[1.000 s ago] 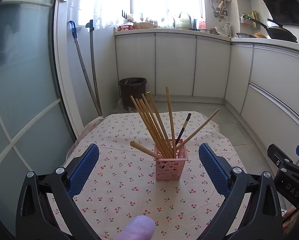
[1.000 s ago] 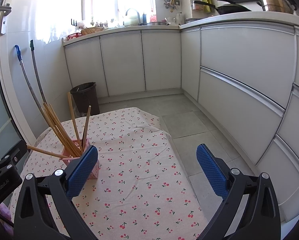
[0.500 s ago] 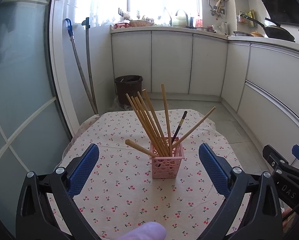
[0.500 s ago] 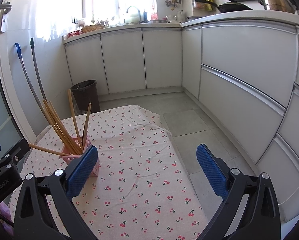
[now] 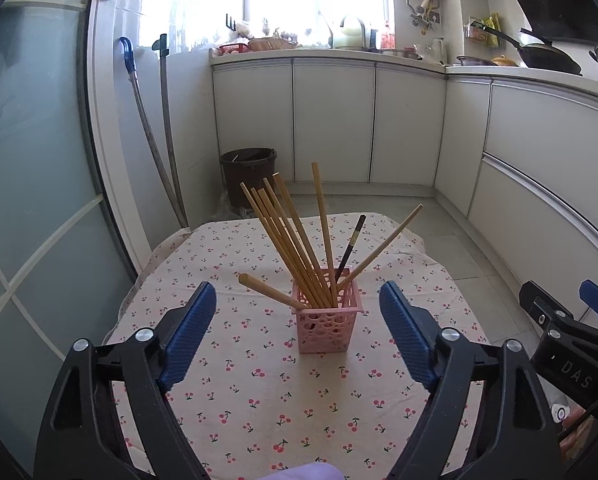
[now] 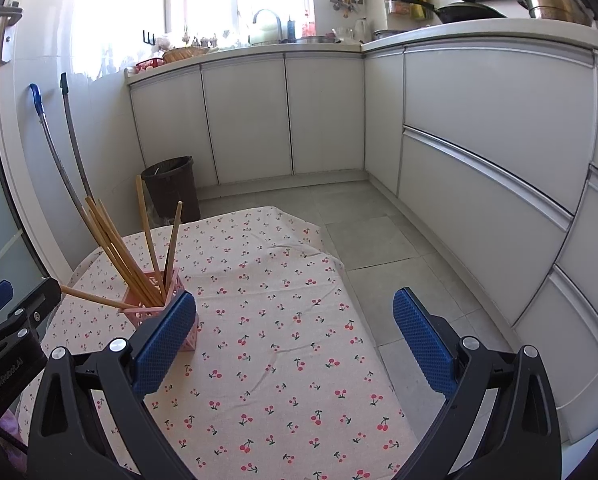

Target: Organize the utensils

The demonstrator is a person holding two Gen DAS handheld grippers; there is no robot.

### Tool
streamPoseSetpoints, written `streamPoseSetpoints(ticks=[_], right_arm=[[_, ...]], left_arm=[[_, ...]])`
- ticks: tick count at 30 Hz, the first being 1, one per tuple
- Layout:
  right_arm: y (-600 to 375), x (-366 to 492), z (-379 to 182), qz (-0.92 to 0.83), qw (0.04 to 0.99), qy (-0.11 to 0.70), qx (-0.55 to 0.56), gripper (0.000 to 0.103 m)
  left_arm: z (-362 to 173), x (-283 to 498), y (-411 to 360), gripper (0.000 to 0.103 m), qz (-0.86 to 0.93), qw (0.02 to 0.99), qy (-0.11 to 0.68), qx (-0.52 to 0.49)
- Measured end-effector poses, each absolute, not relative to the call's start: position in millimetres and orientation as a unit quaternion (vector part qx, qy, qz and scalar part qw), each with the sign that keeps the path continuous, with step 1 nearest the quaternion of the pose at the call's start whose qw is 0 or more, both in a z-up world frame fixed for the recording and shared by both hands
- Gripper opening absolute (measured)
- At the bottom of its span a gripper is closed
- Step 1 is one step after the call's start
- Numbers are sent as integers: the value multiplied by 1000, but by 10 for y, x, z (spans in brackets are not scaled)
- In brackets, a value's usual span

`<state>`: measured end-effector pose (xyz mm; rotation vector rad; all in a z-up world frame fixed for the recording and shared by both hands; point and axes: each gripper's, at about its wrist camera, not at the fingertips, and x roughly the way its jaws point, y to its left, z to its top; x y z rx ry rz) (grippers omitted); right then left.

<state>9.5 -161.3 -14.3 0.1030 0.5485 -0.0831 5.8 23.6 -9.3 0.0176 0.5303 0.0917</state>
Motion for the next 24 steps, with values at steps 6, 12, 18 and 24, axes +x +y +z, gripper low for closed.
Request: streamPoseSetpoints(ticks=[6, 12, 18, 24], right_arm=[[-1618, 96, -157, -41, 960, 270, 52, 96], [-1630, 100, -156, -41, 960, 272, 52, 96], [-1630, 106, -156, -40, 960, 273, 52, 96], [-1628, 107, -159, -39, 959, 275, 51, 96]], left_arm=[[-91, 58, 202, 96, 57, 963, 262, 20], [-75, 37, 189, 96, 59, 965, 255, 25], [-92, 53, 194, 96, 60, 964, 259, 25], [-91, 45, 194, 96, 62, 964, 258, 25]])
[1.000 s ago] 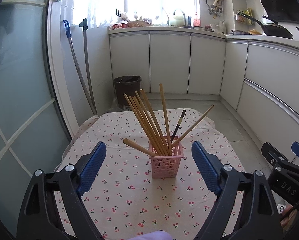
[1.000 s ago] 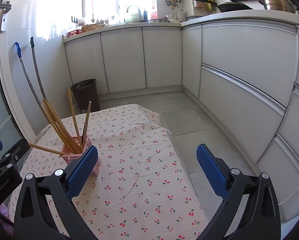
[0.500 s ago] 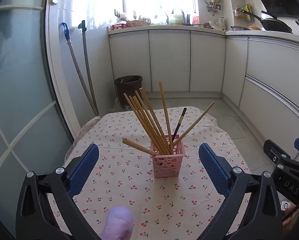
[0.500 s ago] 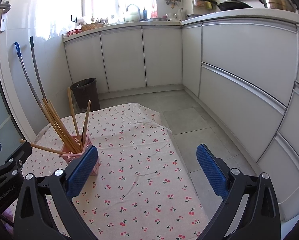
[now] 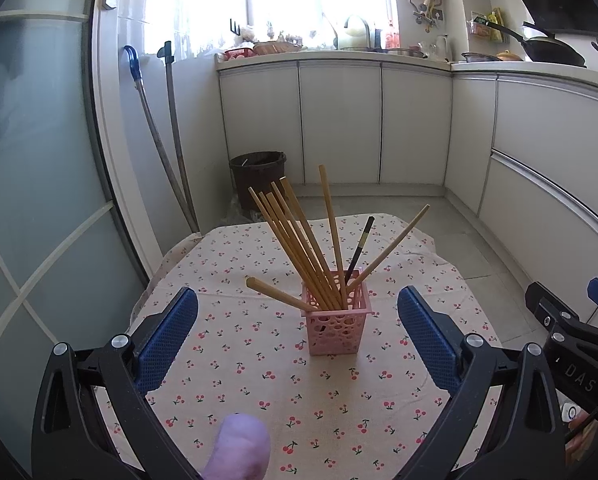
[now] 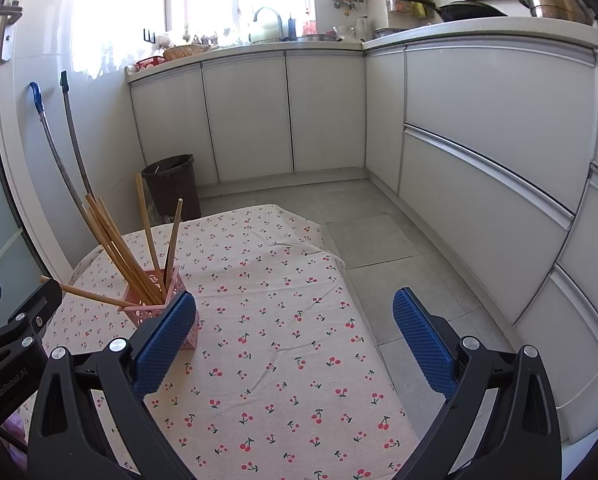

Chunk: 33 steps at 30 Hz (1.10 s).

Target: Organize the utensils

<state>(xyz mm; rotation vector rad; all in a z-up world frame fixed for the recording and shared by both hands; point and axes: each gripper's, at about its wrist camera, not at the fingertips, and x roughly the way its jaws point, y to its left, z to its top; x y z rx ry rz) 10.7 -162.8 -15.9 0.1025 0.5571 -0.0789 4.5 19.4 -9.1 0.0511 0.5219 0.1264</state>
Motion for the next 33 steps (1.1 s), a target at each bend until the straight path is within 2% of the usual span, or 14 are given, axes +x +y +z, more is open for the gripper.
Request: streamPoseSetpoints(ticks=[33], right_arm=[[-1617, 107, -172, -36, 959, 276, 48, 96]], left_arm=[[-118, 71, 215, 96, 70, 961, 268, 28]])
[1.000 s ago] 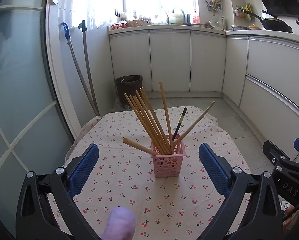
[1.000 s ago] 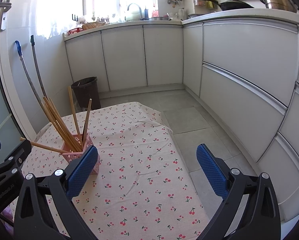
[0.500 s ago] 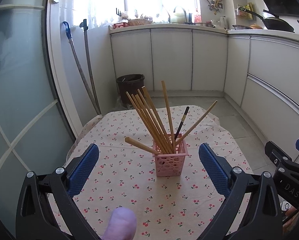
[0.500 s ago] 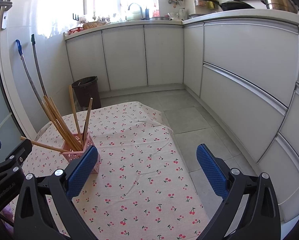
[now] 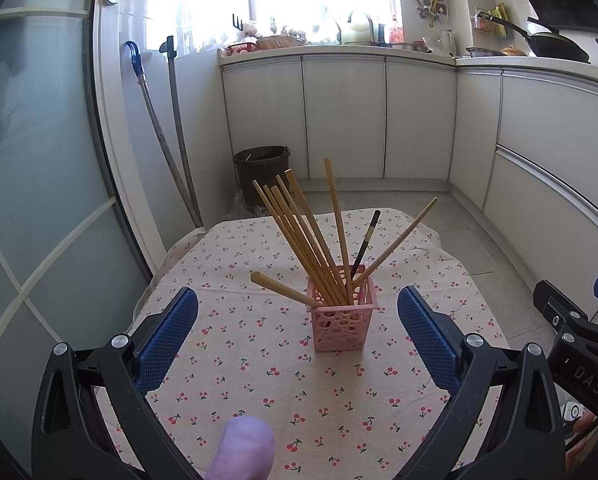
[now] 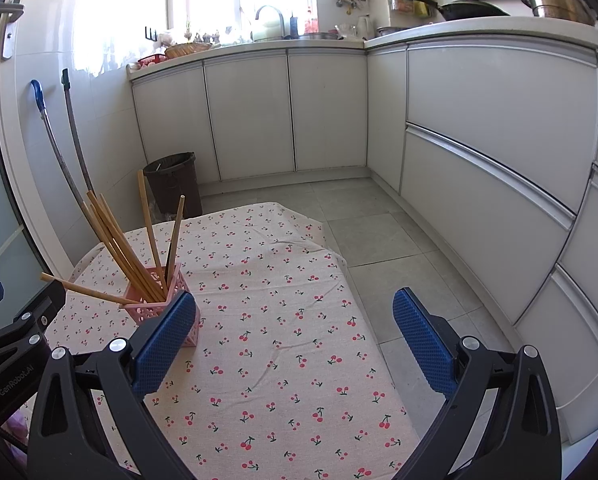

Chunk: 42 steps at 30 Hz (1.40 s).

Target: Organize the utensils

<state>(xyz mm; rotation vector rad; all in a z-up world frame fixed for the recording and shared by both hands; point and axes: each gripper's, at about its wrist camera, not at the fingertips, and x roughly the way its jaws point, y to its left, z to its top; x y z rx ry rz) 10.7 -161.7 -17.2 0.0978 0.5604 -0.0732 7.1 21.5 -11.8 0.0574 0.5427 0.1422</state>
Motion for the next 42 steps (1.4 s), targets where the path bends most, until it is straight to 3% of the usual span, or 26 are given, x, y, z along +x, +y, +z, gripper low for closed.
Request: streamPoseSetpoints(ticks=[42], right_arm=[[-1613, 130, -198, -31, 956, 287, 46, 96]], left_arm=[[-122, 55, 221, 96, 44, 963, 264, 16]])
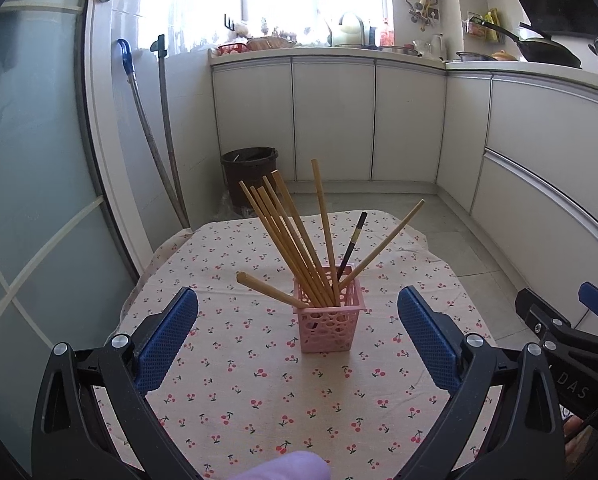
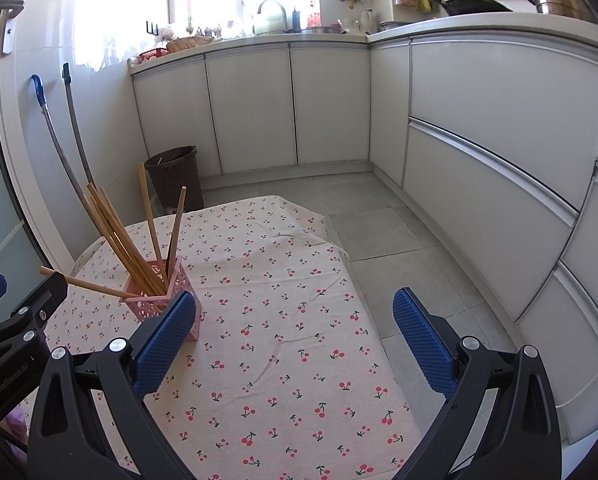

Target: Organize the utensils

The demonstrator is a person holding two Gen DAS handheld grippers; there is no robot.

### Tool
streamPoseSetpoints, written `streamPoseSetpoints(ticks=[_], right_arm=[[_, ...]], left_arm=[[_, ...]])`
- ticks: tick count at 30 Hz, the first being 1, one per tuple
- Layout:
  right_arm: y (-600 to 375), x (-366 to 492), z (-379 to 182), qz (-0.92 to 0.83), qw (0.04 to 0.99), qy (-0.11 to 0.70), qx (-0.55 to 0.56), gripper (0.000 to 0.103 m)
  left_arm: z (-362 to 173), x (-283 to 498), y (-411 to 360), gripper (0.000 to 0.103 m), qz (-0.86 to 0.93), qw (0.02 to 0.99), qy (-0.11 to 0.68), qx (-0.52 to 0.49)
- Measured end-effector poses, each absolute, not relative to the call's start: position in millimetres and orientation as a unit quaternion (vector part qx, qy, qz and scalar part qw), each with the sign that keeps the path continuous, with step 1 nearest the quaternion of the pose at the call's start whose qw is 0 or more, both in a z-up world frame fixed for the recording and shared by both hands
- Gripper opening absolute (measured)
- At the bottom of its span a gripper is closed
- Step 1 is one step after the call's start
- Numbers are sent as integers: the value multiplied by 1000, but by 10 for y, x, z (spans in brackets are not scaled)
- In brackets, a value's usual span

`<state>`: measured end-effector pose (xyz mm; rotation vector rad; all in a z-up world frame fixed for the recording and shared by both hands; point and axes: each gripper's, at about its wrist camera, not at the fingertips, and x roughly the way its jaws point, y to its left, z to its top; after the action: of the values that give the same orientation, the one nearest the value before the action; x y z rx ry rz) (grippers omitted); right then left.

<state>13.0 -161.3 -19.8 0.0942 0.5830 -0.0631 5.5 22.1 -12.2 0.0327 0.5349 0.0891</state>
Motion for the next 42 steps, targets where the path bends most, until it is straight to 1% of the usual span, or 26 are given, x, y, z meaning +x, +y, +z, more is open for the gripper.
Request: streamPoseSetpoints(ticks=[4, 6, 7, 9, 11, 13, 14, 15, 18, 42], right_arm=[[-1612, 135, -206, -30, 956, 288, 44, 96], [-1608, 139, -207, -29, 956, 290, 44, 96], [-1604, 137, -209, -29, 956, 290, 43, 96], [-1602, 133, -206, -29, 956, 288, 43, 96], [-1597, 131, -207, -29, 956, 288, 42, 96], [-1593, 136, -215, -28, 956, 290, 42, 96], [-1592, 138, -215, -28, 956, 290, 42, 96], [-1591, 140, -215, -28, 956, 291, 41, 96], [-1595, 136, -209, -28, 956, 289, 41, 96], [-1607, 133, -204, -31, 956, 289, 45, 96]], left_arm=[[-127, 44, 200, 96, 52, 963, 262, 24], [-138, 39, 195, 86, 63, 963, 259, 32], [-141, 49, 189, 85, 65, 962, 262, 35], [-151, 60, 189, 79, 64, 961, 267, 36], [-149, 52, 179, 77, 62, 961, 266, 38], [-143, 53, 174, 79, 60, 962, 264, 38], [-134, 54, 179, 91, 64, 963, 259, 36], [-124, 49, 176, 96, 67, 964, 254, 35], [-91, 15, 145, 96, 70, 967, 240, 46], [-113, 55, 151, 96, 68, 963, 258, 35]])
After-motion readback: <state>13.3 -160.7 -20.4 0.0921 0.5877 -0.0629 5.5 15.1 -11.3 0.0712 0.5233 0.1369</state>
